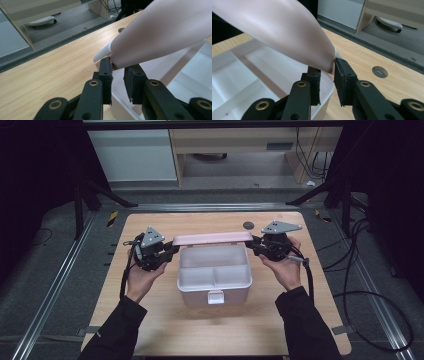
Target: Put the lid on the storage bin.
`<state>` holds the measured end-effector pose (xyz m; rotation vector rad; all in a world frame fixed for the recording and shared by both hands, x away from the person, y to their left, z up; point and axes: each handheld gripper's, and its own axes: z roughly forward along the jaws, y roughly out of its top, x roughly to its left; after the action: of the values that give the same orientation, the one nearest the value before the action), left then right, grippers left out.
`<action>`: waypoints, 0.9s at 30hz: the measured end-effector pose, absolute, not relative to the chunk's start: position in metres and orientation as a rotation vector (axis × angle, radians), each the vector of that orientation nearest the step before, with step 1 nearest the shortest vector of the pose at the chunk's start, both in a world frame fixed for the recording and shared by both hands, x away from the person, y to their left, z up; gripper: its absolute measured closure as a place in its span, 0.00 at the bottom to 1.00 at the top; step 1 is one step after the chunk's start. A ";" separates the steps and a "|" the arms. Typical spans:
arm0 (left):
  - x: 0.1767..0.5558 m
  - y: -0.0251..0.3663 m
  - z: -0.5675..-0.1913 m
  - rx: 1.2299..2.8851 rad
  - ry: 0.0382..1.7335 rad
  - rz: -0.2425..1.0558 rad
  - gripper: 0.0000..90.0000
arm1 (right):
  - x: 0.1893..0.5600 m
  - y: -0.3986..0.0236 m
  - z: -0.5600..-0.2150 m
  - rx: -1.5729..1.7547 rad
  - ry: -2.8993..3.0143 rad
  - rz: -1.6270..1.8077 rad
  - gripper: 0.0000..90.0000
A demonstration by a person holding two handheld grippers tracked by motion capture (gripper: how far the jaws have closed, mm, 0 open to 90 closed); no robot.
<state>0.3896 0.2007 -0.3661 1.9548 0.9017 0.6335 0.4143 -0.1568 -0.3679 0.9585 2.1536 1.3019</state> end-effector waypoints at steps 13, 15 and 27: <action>0.365 0.204 -0.378 1.952 0.881 0.640 0.78 | 0.394 -0.164 -0.374 0.928 2.194 1.275 0.77; 0.364 0.204 -0.380 1.946 0.888 0.648 0.74 | 0.390 -0.166 -0.374 0.927 2.190 1.267 0.73; 0.348 0.206 -0.392 1.954 0.898 0.655 0.58 | 0.371 -0.170 -0.383 0.907 2.209 1.214 0.55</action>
<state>0.3483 0.2059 -0.3915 1.9544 0.8984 0.6546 0.3706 -0.1704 -0.3830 0.9070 2.2088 1.2143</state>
